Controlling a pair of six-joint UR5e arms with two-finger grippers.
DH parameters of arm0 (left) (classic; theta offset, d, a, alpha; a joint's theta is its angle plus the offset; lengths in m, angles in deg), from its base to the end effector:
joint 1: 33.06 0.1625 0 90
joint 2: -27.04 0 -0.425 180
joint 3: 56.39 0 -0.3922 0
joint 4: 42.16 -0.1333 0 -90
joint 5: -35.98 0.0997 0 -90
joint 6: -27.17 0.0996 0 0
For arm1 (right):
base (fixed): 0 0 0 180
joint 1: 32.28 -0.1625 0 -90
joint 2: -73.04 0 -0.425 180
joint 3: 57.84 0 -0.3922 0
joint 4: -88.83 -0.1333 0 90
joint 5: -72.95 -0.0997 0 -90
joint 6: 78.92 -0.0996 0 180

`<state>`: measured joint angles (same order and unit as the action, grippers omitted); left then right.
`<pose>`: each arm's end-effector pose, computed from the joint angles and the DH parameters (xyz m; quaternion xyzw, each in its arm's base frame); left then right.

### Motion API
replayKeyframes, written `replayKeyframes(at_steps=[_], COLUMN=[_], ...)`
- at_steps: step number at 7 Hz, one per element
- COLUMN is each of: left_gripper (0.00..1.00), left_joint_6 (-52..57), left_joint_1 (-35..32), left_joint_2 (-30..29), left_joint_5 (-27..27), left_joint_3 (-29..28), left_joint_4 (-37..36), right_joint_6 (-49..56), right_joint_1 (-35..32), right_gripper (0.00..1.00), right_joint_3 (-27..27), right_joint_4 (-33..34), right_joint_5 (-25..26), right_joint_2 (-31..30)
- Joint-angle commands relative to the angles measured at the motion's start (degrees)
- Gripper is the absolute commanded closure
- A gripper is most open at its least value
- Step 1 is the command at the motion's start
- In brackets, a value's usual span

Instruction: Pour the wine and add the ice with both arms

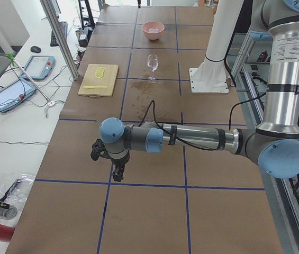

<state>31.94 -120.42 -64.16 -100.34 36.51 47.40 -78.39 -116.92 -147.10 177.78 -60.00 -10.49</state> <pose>-0.0380 -0.5063 0.6216 0.0367 0.3925 0.0719 0.9162 0.0142 -0.5495 0.6063 0.0396 -0.3674 -0.0693 0.9266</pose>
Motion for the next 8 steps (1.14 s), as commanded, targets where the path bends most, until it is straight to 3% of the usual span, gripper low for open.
replayKeyframes(at_steps=[1, 8], left_gripper=[0.0, 0.0], left_joint_6=[-0.02, -0.11], left_joint_1=[0.09, 0.09], left_joint_2=[-0.2, -0.99], left_joint_5=[-0.1, -0.27], left_joint_3=[-0.25, -0.78], left_joint_4=[0.09, 2.88], right_joint_6=[-0.09, -0.18], right_joint_1=[0.0, 0.35], right_gripper=[0.0, 0.0], right_joint_3=[0.14, 1.1], right_joint_4=[0.09, 0.09], right_joint_5=[-0.03, 0.06], right_joint_2=[0.04, 0.57])
